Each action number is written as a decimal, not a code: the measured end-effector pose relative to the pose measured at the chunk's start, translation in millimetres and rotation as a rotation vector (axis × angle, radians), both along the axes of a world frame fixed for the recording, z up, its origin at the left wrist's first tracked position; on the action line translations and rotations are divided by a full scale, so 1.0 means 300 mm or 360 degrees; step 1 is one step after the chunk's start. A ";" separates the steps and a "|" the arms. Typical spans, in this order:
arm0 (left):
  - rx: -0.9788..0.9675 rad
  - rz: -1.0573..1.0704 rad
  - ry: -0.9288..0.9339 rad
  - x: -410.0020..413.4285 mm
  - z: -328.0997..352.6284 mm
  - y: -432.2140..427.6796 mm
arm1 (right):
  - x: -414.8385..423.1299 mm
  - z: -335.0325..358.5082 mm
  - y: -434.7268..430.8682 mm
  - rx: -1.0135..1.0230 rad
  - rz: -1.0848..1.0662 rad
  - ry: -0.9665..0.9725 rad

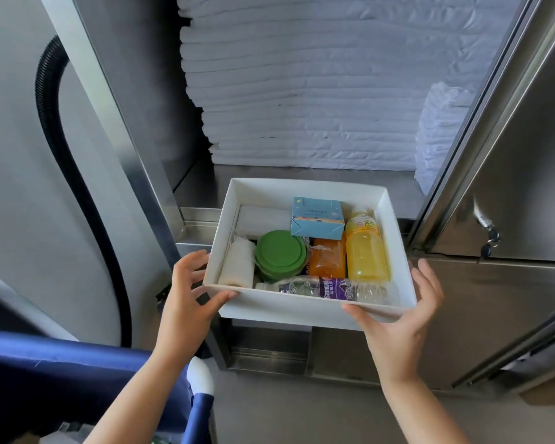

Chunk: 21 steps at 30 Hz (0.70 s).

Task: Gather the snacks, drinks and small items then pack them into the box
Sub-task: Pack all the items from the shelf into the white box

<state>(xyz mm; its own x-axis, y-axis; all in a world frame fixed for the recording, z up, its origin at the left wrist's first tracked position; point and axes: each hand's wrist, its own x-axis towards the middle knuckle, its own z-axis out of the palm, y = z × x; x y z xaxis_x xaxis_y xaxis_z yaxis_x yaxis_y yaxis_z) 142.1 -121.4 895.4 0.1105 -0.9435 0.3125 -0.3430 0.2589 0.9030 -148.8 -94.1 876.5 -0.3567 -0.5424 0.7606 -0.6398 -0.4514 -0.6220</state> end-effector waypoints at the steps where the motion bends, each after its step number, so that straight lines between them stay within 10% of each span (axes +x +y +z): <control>1: 0.0015 -0.0038 0.0075 -0.001 -0.011 -0.010 | 0.007 -0.001 -0.002 0.0015 0.0035 -0.0082; 12: 0.0216 -0.0320 0.0165 -0.049 -0.062 -0.072 | -0.025 0.006 0.044 0.0425 0.0407 -0.0348; 21: -0.1063 -0.0111 -0.0460 -0.062 -0.024 -0.120 | -0.155 -0.010 -0.021 0.0005 -0.0001 0.0973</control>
